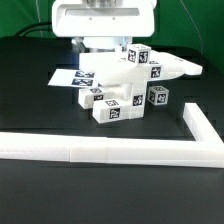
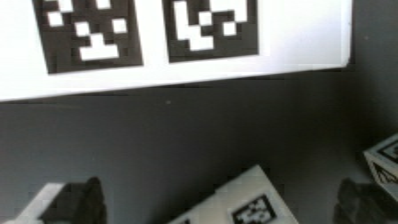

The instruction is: Assemble chair

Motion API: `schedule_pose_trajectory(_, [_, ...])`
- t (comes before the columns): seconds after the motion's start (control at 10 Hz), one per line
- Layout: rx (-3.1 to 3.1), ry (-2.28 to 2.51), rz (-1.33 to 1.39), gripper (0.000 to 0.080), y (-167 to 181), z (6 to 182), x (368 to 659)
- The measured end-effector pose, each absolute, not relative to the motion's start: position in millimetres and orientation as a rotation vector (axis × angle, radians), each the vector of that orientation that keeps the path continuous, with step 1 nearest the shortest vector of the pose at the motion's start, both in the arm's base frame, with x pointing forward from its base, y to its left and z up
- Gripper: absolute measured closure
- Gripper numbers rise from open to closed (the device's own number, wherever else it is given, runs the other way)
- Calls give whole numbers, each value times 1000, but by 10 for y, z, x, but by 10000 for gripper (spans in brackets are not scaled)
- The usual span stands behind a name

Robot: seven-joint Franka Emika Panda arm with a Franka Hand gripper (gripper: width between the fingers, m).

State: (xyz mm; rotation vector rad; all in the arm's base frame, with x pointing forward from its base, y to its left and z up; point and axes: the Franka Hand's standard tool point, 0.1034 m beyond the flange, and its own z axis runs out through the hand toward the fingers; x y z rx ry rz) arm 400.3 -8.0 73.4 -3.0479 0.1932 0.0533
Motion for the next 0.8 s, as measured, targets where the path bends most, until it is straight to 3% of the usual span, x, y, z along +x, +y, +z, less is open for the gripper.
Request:
schedule_pose_trajectory(0.5, [-3061,167,-20,151,155,732,4717])
schedule_pose_trajectory(0.8, [-3060,174,-20,151,133,742,4702])
